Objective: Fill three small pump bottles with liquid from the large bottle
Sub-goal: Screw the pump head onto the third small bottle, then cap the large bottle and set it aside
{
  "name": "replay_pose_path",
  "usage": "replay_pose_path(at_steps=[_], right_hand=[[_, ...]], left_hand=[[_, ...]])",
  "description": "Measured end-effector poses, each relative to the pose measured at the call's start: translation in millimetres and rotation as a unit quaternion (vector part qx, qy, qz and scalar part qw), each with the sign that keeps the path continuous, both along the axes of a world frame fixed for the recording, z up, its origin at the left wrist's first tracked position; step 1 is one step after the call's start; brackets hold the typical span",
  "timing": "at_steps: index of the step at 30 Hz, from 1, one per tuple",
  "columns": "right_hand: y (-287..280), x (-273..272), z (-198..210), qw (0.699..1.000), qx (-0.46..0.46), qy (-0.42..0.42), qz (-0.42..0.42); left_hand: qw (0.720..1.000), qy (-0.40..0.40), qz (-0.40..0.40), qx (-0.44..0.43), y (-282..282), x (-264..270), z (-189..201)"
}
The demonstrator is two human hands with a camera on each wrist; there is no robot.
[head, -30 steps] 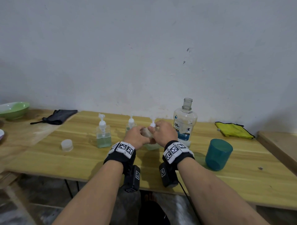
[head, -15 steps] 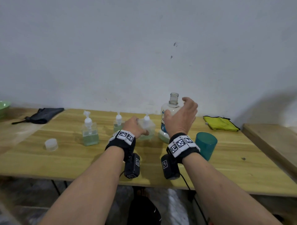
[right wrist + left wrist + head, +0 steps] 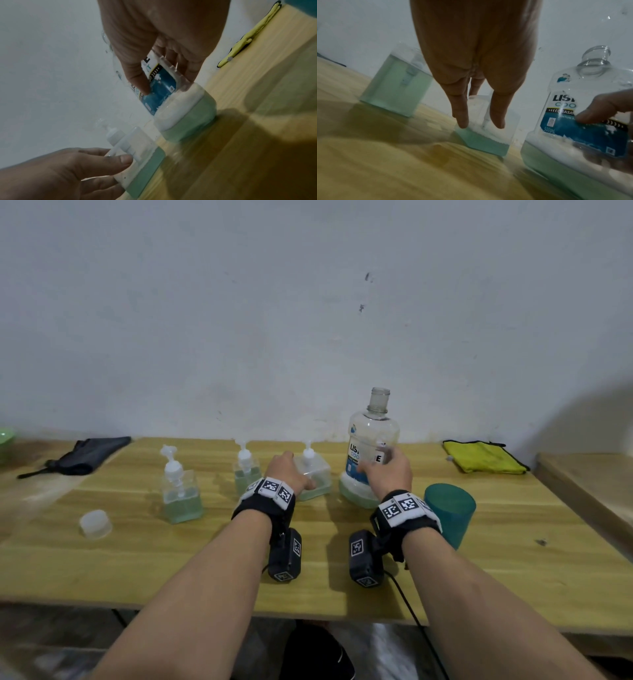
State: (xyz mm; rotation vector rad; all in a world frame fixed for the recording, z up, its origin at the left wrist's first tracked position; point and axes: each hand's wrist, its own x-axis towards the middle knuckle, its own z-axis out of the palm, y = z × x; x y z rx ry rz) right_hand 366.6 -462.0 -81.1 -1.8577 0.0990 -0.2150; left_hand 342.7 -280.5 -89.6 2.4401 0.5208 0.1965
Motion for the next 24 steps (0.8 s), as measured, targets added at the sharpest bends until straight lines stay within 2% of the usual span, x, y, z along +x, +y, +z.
replay_pose_path(at_steps=[8, 14, 17, 20, 22, 24], right_hand=[[4, 0, 0, 0.999, -0.017, 0.010, 0.039], [8, -16, 6, 0.995, 0.007, 0.029, 0.097], [22, -30, 8, 0.988, 0.001, 0.038, 0.147], [48, -50, 9, 0.980, 0.004, 0.042, 0.195], [69, -65, 10, 0.972, 0.001, 0.046, 0.229], [90, -80, 12, 0.963, -0.007, 0.044, 0.266]], left_hand=[[1.000, 0.002, -0.001, 0.018, -11, 5, 0], [0.994, -0.066, -0.049, 0.071, -7, -40, 22], [0.988, -0.094, -0.098, 0.075, 19, -84, 46], [0.986, -0.079, -0.125, 0.071, 58, -134, 66], [0.989, -0.047, -0.111, 0.088, 91, -162, 72], [0.990, -0.029, -0.060, 0.124, 126, -183, 72]])
